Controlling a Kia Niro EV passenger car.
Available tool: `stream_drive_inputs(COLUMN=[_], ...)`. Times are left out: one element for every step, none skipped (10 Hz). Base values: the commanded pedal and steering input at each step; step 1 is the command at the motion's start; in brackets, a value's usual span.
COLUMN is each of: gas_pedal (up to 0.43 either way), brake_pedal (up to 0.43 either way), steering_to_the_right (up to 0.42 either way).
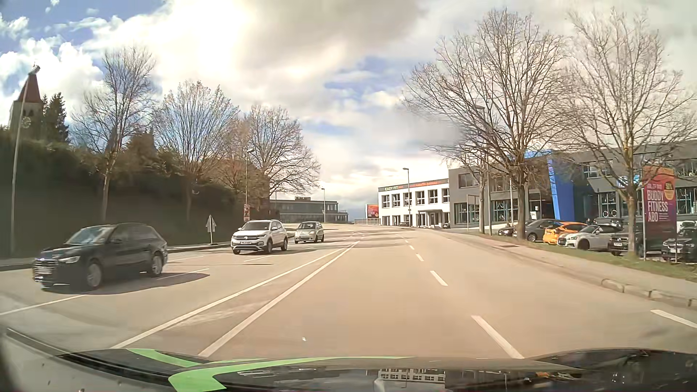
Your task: Follow the waypoints while adhering to traffic rules and regulations
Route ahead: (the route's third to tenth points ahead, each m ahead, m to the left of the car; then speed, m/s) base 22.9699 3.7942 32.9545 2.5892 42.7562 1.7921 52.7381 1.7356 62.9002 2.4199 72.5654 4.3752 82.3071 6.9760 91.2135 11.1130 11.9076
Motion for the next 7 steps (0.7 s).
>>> stream_drive_inputs(gas_pedal=[0.220, 0.169, 0.157, 0.157, 0.157, 0.157, 0.157], brake_pedal=[0.000, 0.000, 0.000, 0.000, 0.000, 0.000, 0.000], steering_to_the_right=[0.025, 0.023, 0.023, 0.022, 0.019, 0.018, 0.015])
